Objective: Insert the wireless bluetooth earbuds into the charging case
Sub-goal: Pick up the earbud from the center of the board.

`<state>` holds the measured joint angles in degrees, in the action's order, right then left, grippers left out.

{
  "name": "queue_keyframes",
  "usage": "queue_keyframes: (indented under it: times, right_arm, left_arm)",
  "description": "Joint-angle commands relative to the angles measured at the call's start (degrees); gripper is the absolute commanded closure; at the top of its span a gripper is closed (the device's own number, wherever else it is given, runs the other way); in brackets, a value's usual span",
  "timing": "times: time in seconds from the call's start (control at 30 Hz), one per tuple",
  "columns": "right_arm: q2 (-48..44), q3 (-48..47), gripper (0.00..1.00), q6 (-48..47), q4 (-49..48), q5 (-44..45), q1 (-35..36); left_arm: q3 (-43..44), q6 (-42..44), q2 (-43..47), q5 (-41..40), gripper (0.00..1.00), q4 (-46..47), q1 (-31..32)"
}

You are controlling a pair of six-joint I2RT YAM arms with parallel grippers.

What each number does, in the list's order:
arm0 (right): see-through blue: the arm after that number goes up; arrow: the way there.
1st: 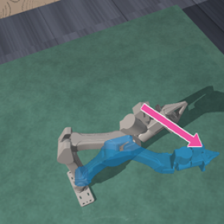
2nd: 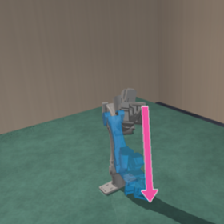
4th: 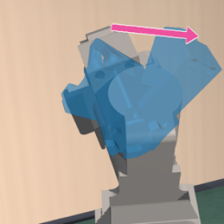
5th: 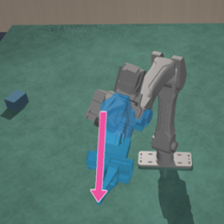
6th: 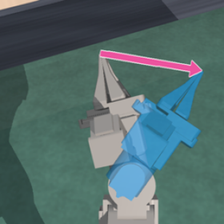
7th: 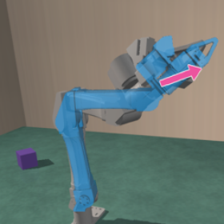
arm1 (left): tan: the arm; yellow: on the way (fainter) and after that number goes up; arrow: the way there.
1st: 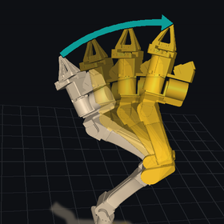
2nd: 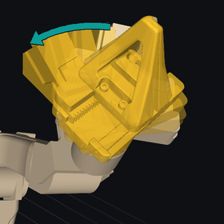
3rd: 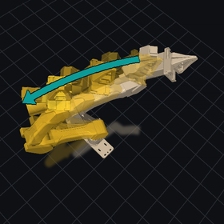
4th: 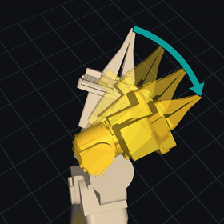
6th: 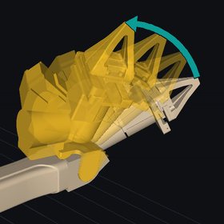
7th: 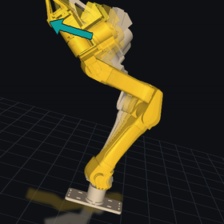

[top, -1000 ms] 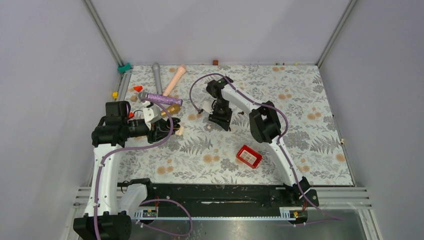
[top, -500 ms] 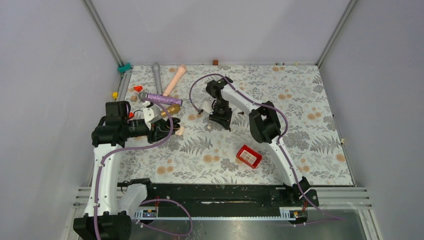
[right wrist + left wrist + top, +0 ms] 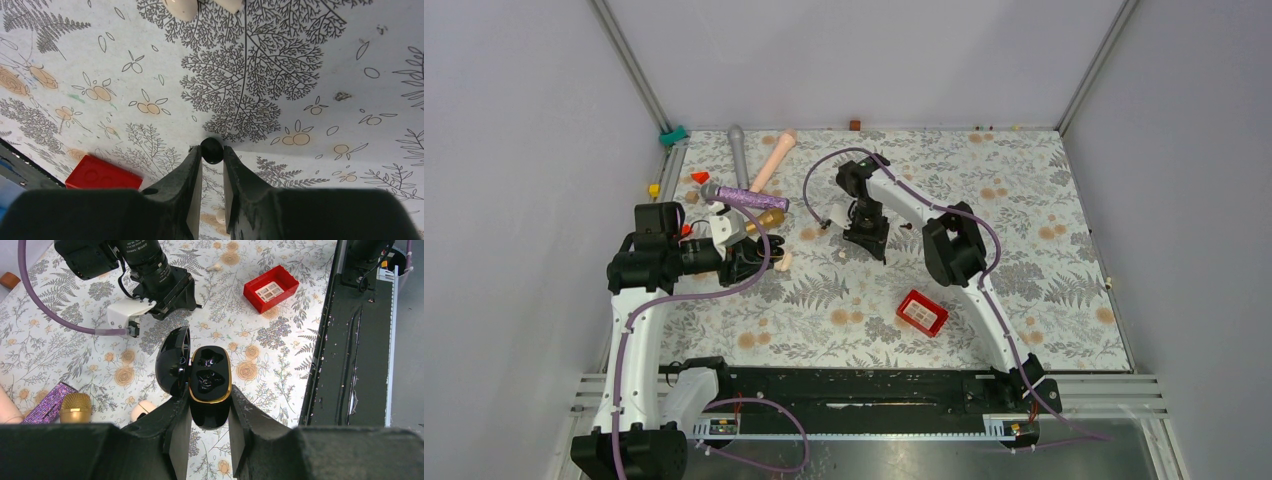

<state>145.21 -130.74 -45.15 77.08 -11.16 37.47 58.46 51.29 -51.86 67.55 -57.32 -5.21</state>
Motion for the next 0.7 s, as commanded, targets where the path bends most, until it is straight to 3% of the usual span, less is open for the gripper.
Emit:
queue_keyframes:
  times: [0.0, 0.27, 0.53, 0.67]
  right_arm:
    - [-5.2, 0.7, 0.92, -0.4, 0.4, -0.3, 0.6]
    - [-16.0, 8.1, 0.92, 3.7, -5.8, 1.6, 0.7]
    - [-34.0, 29.0, 0.92, 9.3, -22.2, 7.5, 0.6]
    - [-43.0, 36.7, 0.92, 13.1, -29.2, 10.8, 0.5]
  left_arm:
    - [-0.5, 1.7, 0.4, 2.9, 1.0, 1.0, -0.3]
    - [0.8, 0.2, -3.2, 4.2, 1.0, 0.9, -0.3]
    - [3.9, -2.4, -9.4, 6.5, 1.0, 0.8, 0.1]
    - [4.2, -12.7, -11.4, 2.0, 1.0, 9.9, 3.4]
